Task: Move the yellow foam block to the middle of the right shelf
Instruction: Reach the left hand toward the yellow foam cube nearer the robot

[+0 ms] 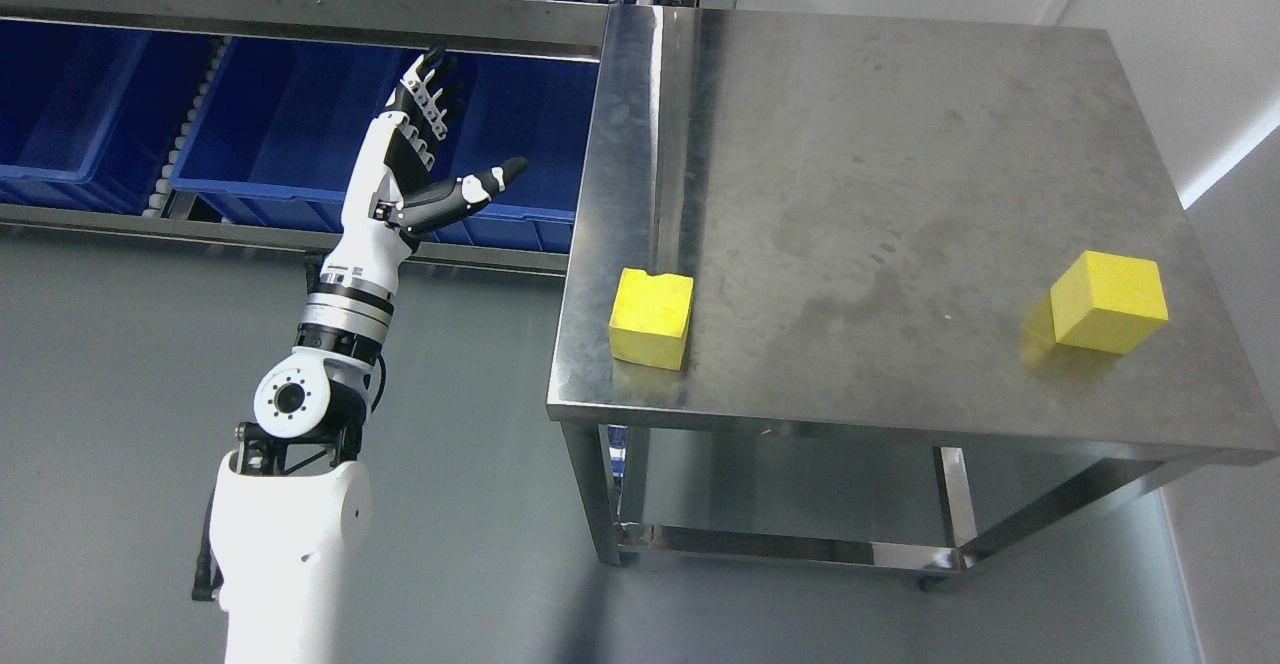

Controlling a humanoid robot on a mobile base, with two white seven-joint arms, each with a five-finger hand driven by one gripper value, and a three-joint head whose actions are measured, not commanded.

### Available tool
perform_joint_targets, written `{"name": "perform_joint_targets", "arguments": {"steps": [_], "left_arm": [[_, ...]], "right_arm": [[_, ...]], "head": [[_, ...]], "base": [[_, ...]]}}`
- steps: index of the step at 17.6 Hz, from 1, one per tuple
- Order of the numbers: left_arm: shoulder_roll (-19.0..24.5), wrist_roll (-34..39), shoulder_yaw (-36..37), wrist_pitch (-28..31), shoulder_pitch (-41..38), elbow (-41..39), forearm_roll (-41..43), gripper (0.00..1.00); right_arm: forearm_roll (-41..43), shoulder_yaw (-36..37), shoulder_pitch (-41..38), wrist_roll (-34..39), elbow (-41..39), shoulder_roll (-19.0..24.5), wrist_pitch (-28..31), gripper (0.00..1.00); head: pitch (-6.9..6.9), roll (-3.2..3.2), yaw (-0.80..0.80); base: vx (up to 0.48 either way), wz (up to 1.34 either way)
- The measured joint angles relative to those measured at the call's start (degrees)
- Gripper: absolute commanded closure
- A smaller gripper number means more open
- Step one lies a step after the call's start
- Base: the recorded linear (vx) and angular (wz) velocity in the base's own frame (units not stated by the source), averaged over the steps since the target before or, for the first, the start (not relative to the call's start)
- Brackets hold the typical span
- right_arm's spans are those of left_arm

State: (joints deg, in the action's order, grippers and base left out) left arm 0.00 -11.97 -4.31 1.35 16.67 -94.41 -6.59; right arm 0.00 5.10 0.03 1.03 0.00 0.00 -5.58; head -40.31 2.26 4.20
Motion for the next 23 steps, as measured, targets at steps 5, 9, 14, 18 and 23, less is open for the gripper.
{"name": "perform_joint_targets", "arguments": {"steps": [5,9,14,18,23], "left_arm": [[0.0,-2.0,0.1,-0.3,-0.3,-0.2,0.0,0.0],[1.1,-6.7,-0.4,-2.9,-0.6,-0.5,0.0,0.0],[6.4,-11.5,-3.1,-6.5,-2.9,-1.4,0.0,0.0],[9.7,-26.0,-5.2,-10.3,-6.8,-2.1,-0.2,0.0],[11.7,-33.2,-6.1,-11.5,-8.3,-2.4,-0.7,0.0]], "right_arm": [[0.0,0.0,0.0,0.0,0.0,0.0,0.0,0.0],[-3.2,0.0,0.0,0.0,0.0,0.0,0.0,0.0],[-1.1,0.0,0.0,0.0,0.0,0.0,0.0,0.0],[-0.5,0.0,0.0,0.0,0.0,0.0,0.0,0.0],[-0.2,0.0,0.0,0.0,0.0,0.0,0.0,0.0]], "head": [[0.0,0.0,0.0],[0.0,0.0,0.0],[0.0,0.0,0.0],[0.0,0.0,0.0],[0.0,0.0,0.0]], "base": [[-0.073,-0.28],[-0.08,-0.28],[-0.005,0.0],[0.051,0.17],[0.047,0.2]]}}
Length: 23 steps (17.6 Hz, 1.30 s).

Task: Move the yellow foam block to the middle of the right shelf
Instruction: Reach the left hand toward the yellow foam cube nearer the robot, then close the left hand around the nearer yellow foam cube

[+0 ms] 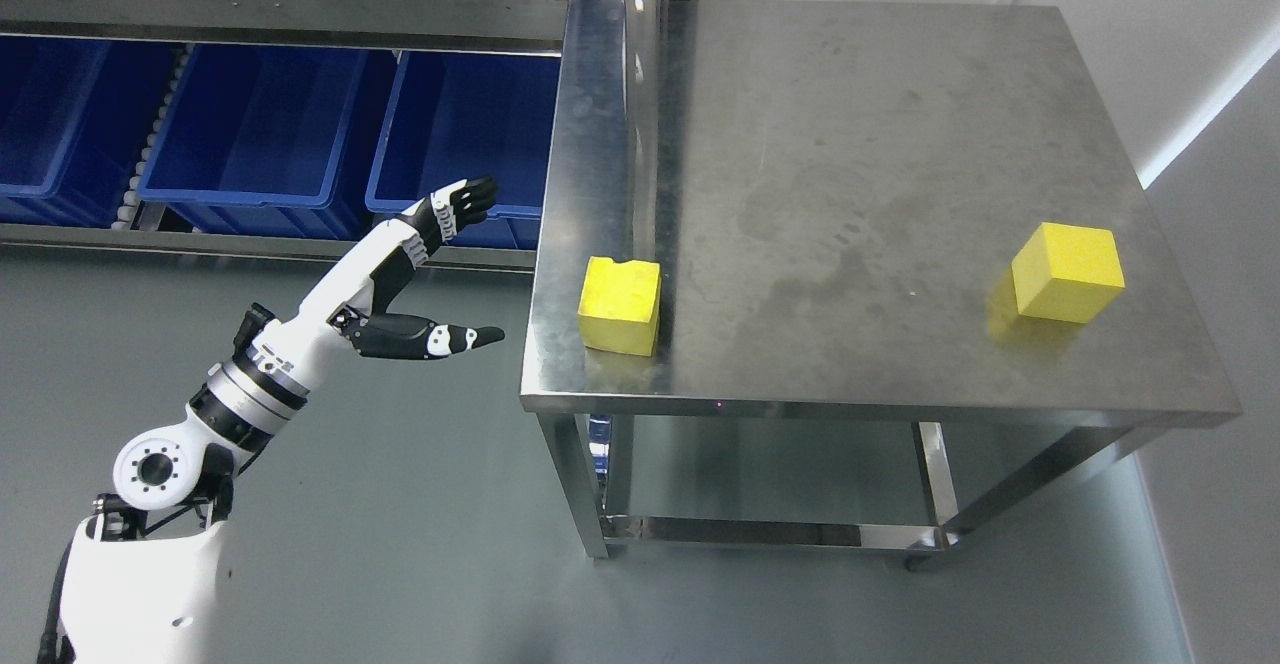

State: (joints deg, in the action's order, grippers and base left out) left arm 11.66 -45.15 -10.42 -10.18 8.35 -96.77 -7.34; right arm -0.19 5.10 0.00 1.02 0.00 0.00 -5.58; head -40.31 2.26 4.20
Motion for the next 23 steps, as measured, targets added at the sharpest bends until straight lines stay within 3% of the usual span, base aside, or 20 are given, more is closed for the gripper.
{"name": "perform_joint_targets", "arguments": {"steps": [9,23], "left_arm": [[1.4,-1.4,5.2,3.3,5.1,3.2,-0.3,0.0],[-2.2,-1.5,16.7,6.3,13.0,11.0,2.8,0.0]], "right_arm": [[0.2,0.0,0.0,0.0,0.0,0.0,0.0,0.0],[0.2,0.0,0.0,0.0,0.0,0.0,0.0,0.0]], "head": [[-0.04,0.0,0.0],[-0.05,0.01,0.0]], "base": [[0.025,0.09],[0.001,0.01]]}}
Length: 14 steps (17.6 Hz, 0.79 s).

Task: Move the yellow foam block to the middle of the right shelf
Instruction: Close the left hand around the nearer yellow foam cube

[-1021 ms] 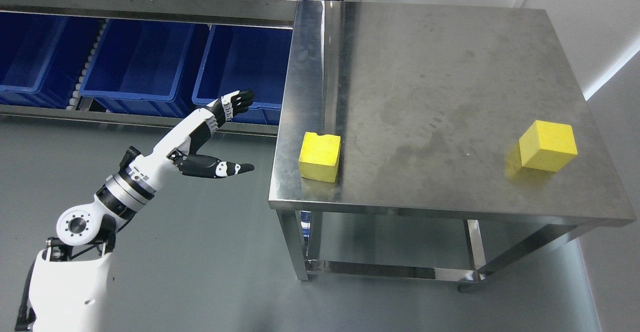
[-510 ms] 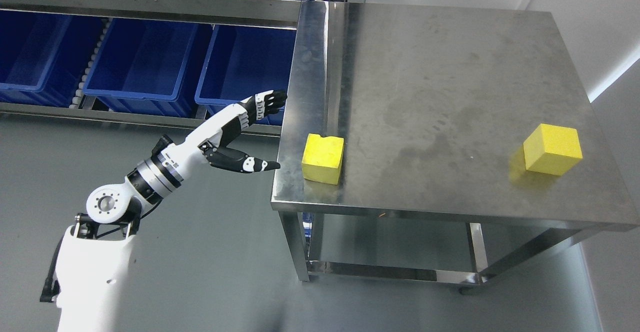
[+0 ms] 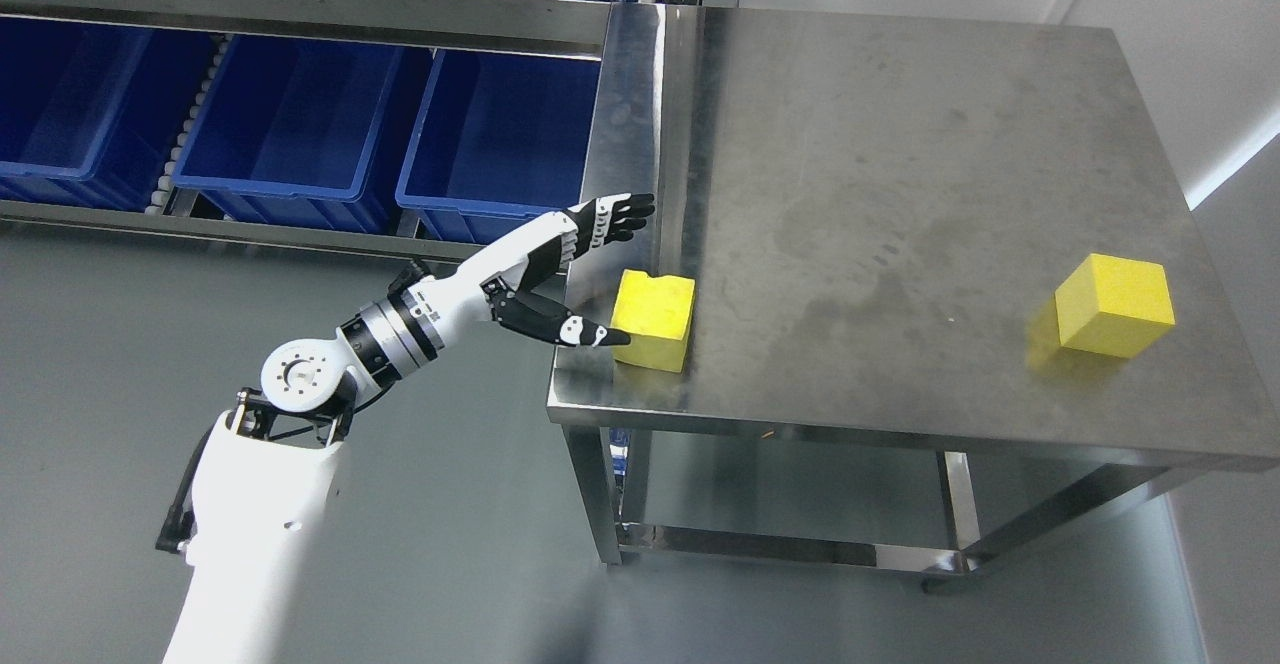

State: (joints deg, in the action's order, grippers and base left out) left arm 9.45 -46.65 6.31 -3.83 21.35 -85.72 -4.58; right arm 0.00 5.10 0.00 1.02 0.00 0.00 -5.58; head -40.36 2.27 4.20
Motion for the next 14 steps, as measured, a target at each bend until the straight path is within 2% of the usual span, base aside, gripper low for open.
{"name": "perform_joint_targets", "arguments": {"steps": [6,8,14], "left_arm": [[-2.8,0.2,3.5,0.2,2.4,5.3,5.1,0.0],[-3.4,0.2,4.1,-0.4,3.3,6.7,5.9,0.05],[-5.0,0.1,5.0,-0.7,5.1,10.2,7.1,0.42]], "right_arm": [[0.0,0.0,0.0,0.0,0.0,0.0,0.0,0.0],[0.0,0.0,0.0,0.0,0.0,0.0,0.0,0.0],[0.0,0.0,0.0,0.0,0.0,0.0,0.0,0.0]], "head": [[-0.18,0.0,0.0],[-0.21,0.0,0.0],[-0.22,0.0,0.0]], "base": [[0.0,0.0],[0.005,0.07],[0.011,0.1]]}}
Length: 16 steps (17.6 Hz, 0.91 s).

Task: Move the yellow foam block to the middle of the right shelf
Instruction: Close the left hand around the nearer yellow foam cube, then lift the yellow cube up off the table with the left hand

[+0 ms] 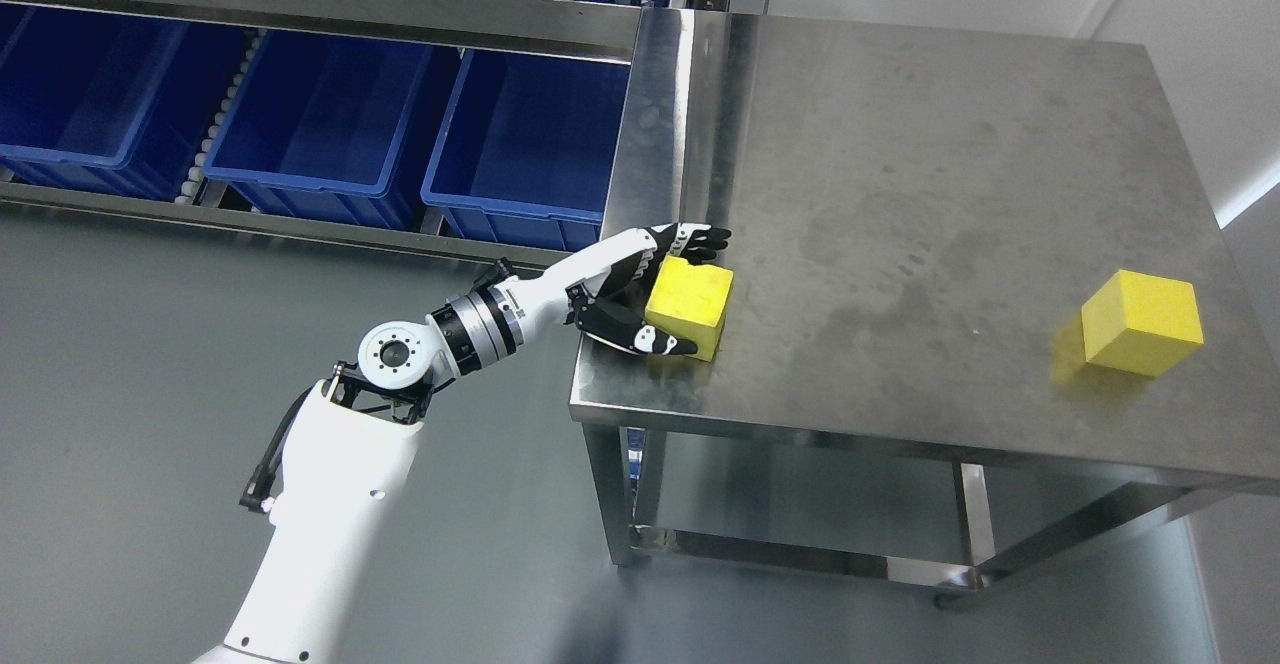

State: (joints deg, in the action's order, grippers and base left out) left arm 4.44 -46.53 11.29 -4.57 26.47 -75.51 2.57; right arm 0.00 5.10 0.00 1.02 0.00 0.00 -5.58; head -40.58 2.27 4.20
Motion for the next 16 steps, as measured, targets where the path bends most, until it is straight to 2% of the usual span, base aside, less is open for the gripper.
{"name": "perform_joint_targets", "arguments": {"steps": [3,8,10,14,16], "left_arm": [[-1.3,-0.8,-0.7,-0.1,0.2,1.2,0.2,0.6],[-2.6,-2.2,-3.1,0.1,0.7,2.7,-2.9,0.57],[-2.8,4.4,-4.5,-3.1,1.0,3.1,-5.2,0.56],[-3.4,25.1,-7.7,-17.9,1.7,3.5,-8.8,0.56],[-3.6,34.5,-9.0,-22.2,1.6,3.1,-9.7,0.56]], "right_arm": [[0.0,0.0,0.0,0.0,0.0,0.0,0.0,0.0],[0.0,0.0,0.0,0.0,0.0,0.0,0.0,0.0],[0.0,0.0,0.0,0.0,0.0,0.0,0.0,0.0],[0.0,0.0,0.0,0.0,0.0,0.0,0.0,0.0],[0.0,0.0,0.0,0.0,0.0,0.0,0.0,0.0]], "head": [[0.0,0.0,0.0],[0.0,0.0,0.0],[-0.02,0.0,0.0],[-0.04,0.0,0.0],[-0.03,0.0,0.0]], "base": [[0.005,0.05],[0.0,0.0],[-0.005,-0.02],[0.001,0.05],[0.006,0.17]]}}
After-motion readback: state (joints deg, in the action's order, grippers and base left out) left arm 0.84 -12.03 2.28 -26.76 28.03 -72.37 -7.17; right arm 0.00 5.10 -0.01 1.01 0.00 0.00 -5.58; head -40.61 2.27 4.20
